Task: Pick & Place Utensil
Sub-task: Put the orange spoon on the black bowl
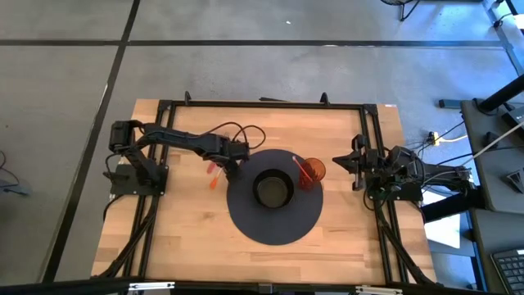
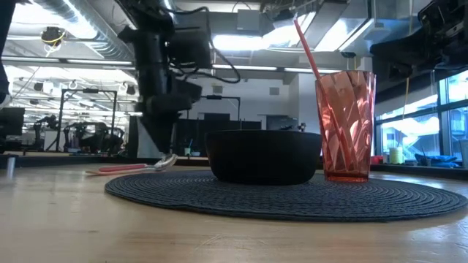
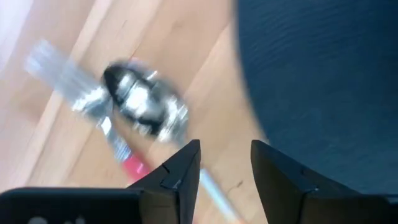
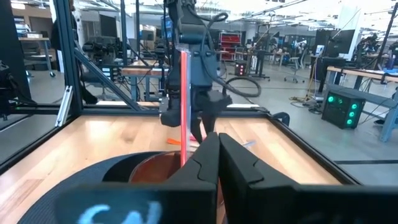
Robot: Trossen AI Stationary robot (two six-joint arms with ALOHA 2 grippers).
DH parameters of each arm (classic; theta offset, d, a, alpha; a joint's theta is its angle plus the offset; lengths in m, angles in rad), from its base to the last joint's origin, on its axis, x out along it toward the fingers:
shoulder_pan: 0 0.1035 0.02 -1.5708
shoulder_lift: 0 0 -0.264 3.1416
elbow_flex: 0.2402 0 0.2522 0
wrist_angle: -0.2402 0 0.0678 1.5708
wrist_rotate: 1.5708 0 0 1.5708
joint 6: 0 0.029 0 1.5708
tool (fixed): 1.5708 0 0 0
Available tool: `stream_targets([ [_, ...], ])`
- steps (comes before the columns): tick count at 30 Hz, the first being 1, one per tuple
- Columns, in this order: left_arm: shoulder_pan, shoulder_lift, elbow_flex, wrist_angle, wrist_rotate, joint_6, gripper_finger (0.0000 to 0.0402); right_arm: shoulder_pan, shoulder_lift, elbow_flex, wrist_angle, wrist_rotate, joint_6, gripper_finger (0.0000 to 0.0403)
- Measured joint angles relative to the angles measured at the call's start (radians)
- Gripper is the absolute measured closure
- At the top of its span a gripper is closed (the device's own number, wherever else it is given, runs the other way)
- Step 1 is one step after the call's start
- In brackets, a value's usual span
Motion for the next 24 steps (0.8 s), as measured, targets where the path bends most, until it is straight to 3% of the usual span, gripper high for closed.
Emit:
stream_targets([
  [12,0.018,0.057,-0.021,-0.048,-0.04,-0.061,0.0267,0.0,0.0,0.0,-0.012,0.0,0.003,0.0398],
  [24,0.057,0.145,-0.016,-0.031,0.008,0.025,0.0278,0.0,0.0,0.0,-0.013,0.0,-0.002,0.0398],
])
